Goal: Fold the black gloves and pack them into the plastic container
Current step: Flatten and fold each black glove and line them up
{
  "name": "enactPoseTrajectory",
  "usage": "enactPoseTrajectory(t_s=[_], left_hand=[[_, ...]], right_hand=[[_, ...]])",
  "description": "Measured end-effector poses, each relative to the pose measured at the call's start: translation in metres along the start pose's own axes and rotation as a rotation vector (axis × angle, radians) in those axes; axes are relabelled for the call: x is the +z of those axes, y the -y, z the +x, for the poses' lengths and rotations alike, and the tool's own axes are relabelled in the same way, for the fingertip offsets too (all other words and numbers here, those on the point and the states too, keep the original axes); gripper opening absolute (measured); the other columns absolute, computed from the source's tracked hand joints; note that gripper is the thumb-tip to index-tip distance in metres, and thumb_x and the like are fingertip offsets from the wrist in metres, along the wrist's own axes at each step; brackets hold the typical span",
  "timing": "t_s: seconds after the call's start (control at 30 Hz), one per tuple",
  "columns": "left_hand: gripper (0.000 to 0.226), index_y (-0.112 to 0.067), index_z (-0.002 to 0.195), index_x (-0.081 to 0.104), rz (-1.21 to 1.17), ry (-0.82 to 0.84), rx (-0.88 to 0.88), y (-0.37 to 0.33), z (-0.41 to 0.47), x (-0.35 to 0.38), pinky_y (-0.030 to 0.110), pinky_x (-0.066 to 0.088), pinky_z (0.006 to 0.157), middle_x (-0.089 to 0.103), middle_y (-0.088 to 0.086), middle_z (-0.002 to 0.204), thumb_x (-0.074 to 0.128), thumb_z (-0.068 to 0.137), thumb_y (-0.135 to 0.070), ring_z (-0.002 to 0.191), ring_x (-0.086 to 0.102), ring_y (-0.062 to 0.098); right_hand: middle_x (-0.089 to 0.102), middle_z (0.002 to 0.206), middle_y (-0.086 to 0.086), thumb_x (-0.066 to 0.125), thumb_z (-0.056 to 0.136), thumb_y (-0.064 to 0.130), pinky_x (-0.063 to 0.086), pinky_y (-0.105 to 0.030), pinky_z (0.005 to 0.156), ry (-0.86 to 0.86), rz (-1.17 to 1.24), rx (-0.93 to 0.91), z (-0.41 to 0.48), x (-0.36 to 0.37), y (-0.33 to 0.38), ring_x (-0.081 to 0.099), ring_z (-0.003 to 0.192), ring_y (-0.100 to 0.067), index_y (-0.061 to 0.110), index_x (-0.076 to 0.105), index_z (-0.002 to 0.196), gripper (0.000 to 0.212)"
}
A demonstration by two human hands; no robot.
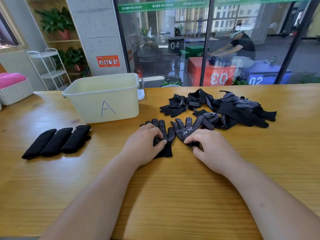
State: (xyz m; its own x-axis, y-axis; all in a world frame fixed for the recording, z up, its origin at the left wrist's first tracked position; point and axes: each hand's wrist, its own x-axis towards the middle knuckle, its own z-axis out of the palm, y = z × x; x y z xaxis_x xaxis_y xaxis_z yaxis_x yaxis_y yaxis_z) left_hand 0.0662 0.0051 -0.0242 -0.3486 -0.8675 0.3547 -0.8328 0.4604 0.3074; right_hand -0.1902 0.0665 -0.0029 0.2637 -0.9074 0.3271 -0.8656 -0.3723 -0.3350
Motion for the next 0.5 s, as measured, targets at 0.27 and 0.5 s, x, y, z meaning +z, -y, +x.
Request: enactPoseTrajectory(t_s=[0.27, 0.5], left_hand=[[0.027, -0.038, 0.117, 0.064, 0.008, 0.014, -0.014, 0.001, 0.000, 0.000, 0.036, 0.055, 0.089, 0.055, -0.017, 0.124, 0.064, 0.098, -0.057, 0.118, 0.053, 0.008], [0.031, -0.037, 0.123, 0.062, 0.029, -0.001, -0.027, 0.003, 0.000, 0.001, 0.034, 0.053, 0.087, 0.055, -0.016, 0.127, 0.063, 0.098, -0.055, 0.121, 0.053, 0.010]], right_hand=[[0.061, 0.121, 0.021, 0.069, 0.094, 0.025, 0.051, -0.032, 0.090, -0.104, -0.098, 0.066, 0.000, 0.006, -0.003, 0.050, 0.118, -0.007, 0.037, 0.070, 0.124, 0.032], [0.070, 0.116, 0.021, 0.071, 0.094, 0.020, 0.051, -0.037, 0.098, -0.011, -0.017, -0.038, 0.000, 0.012, -0.002, 0.059, 0.110, -0.008, 0.035, 0.078, 0.114, 0.026]])
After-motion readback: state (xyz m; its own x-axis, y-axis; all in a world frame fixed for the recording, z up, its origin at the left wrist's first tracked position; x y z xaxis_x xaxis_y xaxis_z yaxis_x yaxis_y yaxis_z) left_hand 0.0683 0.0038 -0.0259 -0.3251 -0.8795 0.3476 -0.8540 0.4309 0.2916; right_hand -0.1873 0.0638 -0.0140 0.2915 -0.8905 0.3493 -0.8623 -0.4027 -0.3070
